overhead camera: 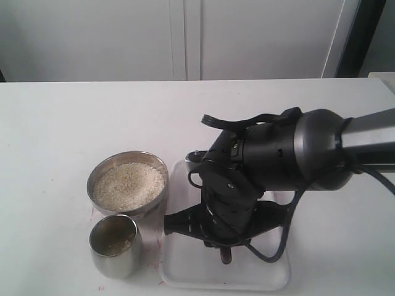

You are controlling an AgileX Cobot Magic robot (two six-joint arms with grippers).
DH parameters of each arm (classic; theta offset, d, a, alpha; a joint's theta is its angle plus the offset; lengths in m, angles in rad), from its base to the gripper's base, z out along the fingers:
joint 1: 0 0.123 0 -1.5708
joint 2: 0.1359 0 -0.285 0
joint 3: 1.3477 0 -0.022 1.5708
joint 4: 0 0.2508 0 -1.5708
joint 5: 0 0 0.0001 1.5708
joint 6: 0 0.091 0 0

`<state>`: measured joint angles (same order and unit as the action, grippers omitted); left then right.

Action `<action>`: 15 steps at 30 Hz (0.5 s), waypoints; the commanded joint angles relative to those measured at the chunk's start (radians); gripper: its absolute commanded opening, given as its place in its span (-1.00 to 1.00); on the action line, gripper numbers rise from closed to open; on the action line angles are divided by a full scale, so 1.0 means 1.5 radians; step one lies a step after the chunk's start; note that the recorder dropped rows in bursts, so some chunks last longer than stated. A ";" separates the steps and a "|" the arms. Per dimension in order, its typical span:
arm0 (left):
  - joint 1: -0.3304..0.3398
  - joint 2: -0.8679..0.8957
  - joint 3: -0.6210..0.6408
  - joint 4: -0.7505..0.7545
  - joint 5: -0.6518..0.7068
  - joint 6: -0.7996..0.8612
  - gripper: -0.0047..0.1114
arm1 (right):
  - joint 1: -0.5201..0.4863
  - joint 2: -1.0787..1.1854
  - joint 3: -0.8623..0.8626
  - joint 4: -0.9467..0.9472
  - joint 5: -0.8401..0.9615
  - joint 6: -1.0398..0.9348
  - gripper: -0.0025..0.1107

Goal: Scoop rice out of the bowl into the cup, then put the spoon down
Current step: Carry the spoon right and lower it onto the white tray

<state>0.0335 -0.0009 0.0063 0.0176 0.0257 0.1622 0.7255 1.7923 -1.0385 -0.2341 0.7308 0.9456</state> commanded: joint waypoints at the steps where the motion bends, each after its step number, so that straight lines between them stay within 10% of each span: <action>1: -0.005 0.001 -0.004 -0.006 -0.004 -0.001 -0.67 | -0.006 0.006 -0.005 -0.001 -0.005 -0.039 -0.91; 15: -0.005 0.001 -0.004 -0.006 -0.004 -0.001 -0.67 | -0.006 0.020 -0.005 0.000 -0.030 -0.035 -0.41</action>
<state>0.0335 -0.0009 0.0063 0.0176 0.0257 0.1622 0.7255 1.8249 -1.0391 -0.2341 0.6880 0.9048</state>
